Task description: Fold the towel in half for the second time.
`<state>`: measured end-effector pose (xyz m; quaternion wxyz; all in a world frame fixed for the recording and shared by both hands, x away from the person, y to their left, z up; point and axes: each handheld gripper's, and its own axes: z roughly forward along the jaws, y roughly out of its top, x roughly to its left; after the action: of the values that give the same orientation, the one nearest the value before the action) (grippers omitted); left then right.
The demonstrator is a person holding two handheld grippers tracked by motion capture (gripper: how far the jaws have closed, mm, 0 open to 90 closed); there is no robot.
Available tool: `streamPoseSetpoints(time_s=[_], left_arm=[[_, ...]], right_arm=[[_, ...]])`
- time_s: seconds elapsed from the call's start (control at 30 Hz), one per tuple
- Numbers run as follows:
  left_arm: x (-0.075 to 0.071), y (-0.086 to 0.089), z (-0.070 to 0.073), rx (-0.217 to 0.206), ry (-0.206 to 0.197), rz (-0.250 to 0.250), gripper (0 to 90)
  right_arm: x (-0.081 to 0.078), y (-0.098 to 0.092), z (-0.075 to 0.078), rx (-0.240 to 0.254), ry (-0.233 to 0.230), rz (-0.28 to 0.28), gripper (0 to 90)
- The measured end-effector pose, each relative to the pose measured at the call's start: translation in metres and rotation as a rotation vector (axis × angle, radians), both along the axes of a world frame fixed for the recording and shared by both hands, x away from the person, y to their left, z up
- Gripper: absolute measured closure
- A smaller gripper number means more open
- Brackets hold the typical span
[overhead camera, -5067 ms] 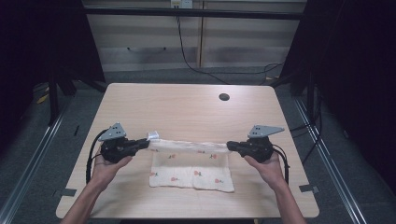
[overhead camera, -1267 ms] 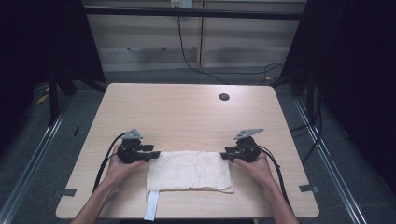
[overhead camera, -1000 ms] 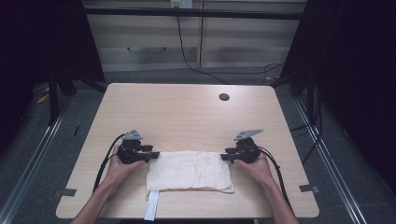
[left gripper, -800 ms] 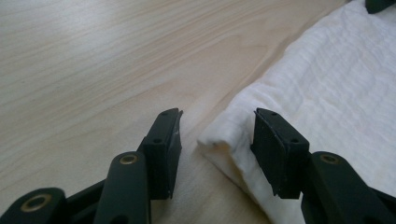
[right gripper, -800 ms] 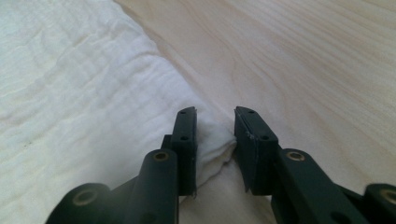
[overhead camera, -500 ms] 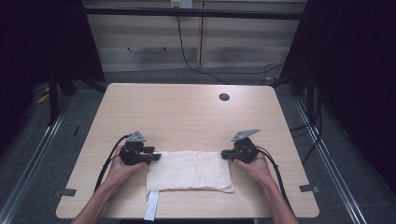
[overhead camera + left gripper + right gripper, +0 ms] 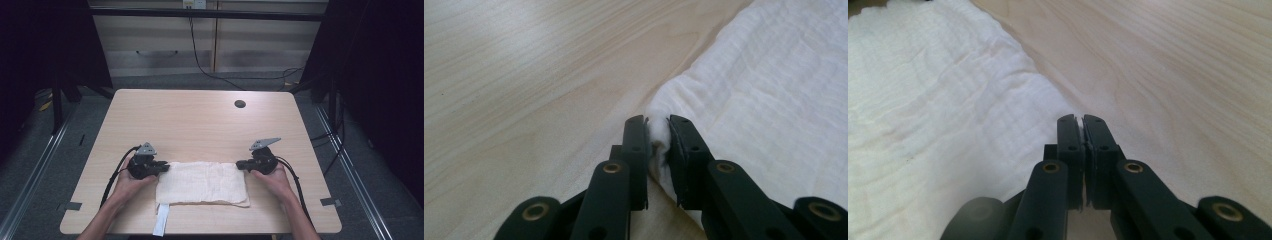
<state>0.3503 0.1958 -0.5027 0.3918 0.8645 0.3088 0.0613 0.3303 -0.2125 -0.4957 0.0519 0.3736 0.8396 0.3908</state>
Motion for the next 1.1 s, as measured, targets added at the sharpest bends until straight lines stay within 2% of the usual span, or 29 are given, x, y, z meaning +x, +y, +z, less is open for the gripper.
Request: streamPoseSetpoints(time_s=[0.27,0.43,0.7,0.93,1.1], left_arm=[[0.002,0.004,0.003,-0.049,0.032,0.004,83.5],[0.001,0.007,0.009,-0.086,0.025,0.015,83.6],[0.005,0.014,0.021,-0.129,0.011,0.020,83.6],[0.009,0.023,0.025,-0.168,0.008,0.049,83.7],[0.015,0.026,0.038,-0.208,-0.008,0.075,84.2]], right_arm=[[0.002,-0.003,0.001,0.033,-0.005,-0.004,87.7],[0.003,-0.005,0.006,0.059,-0.022,-0.002,87.6],[0.009,-0.008,0.012,0.087,-0.018,-0.009,87.7],[0.016,-0.007,0.019,0.115,-0.035,-0.012,87.7],[0.023,-0.006,0.026,0.122,-0.047,-0.019,87.9]])
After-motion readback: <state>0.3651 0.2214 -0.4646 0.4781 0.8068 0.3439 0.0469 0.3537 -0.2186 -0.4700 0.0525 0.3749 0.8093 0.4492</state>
